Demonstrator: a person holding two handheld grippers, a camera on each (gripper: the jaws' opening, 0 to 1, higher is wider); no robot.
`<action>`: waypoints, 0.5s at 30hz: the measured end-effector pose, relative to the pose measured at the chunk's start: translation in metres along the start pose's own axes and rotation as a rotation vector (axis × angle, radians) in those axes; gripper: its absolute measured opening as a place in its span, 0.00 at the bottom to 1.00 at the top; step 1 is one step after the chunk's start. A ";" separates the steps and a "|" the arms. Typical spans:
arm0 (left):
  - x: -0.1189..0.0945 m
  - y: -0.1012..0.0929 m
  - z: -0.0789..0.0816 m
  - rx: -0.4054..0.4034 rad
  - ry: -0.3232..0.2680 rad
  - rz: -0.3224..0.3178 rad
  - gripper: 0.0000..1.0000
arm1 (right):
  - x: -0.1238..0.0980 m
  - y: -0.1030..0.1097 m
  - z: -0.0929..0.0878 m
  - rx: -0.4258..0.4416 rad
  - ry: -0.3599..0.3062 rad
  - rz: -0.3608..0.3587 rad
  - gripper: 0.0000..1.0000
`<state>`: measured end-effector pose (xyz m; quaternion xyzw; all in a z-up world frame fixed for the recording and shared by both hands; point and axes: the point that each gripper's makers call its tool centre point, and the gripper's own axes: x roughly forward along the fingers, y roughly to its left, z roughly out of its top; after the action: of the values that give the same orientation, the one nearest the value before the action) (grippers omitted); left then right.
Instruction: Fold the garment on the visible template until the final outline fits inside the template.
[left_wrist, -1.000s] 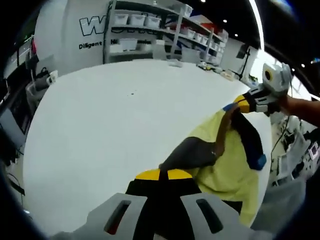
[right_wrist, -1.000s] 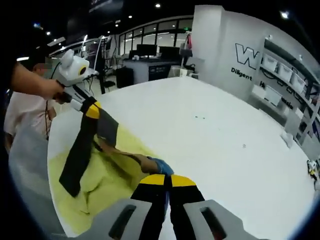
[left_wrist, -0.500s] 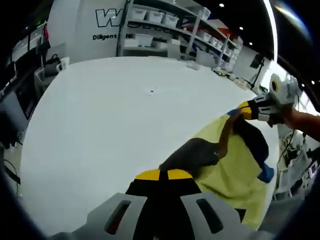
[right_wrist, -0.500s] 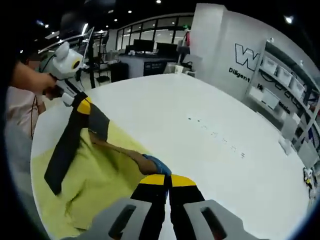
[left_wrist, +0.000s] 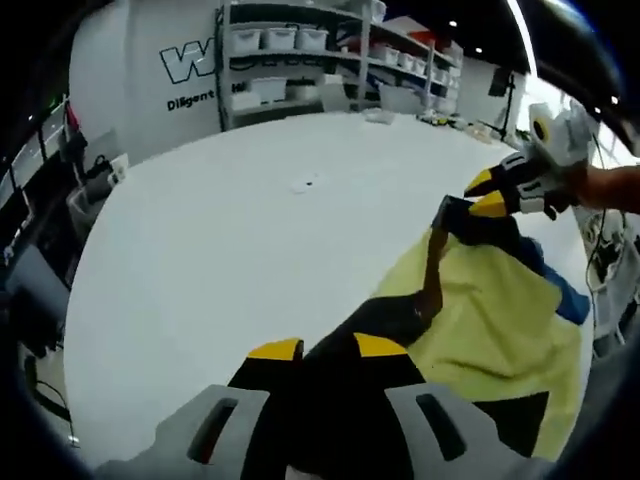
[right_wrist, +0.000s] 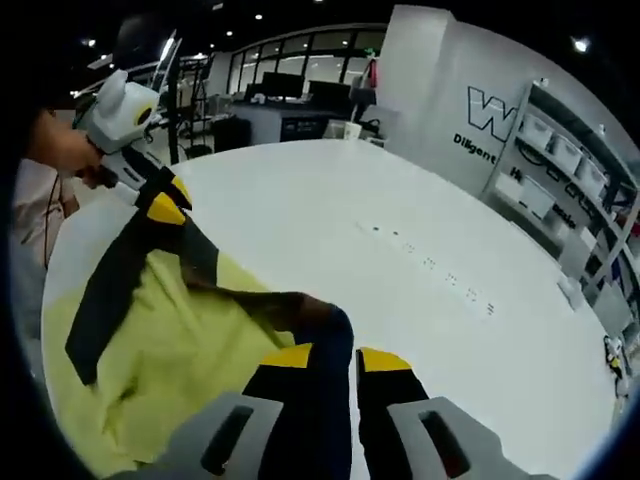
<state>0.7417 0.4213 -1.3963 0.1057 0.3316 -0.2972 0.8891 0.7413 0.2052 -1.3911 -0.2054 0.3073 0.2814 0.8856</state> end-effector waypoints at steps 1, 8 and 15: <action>0.003 -0.001 0.000 0.027 0.004 0.000 0.33 | 0.000 0.000 -0.003 0.003 0.004 0.006 0.10; 0.015 -0.020 -0.007 0.209 0.041 -0.077 0.48 | 0.001 -0.003 -0.028 0.009 0.051 0.010 0.22; 0.013 -0.037 -0.012 0.358 0.052 -0.178 0.49 | 0.003 -0.003 -0.047 0.018 0.097 0.034 0.23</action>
<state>0.7209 0.3903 -1.4137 0.2401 0.3044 -0.4260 0.8174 0.7252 0.1792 -1.4269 -0.2054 0.3557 0.2835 0.8665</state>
